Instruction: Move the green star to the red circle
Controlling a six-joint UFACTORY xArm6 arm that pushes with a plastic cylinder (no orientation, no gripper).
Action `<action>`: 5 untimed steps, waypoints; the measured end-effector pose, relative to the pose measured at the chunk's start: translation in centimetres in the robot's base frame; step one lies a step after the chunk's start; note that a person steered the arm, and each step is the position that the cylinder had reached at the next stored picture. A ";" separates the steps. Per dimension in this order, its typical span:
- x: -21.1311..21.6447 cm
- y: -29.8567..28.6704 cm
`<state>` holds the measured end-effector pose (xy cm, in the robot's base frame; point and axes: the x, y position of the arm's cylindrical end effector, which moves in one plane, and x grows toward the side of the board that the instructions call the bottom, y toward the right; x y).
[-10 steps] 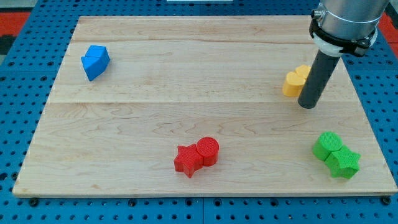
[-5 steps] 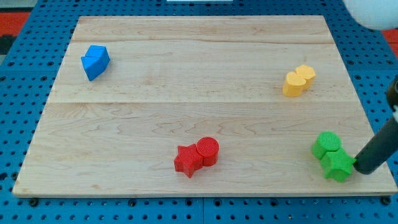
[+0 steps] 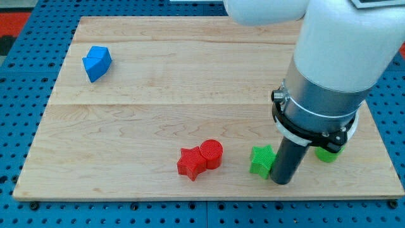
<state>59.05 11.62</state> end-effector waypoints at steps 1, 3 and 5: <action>0.0 3.3; -2.8 -1.7; -3.1 -5.8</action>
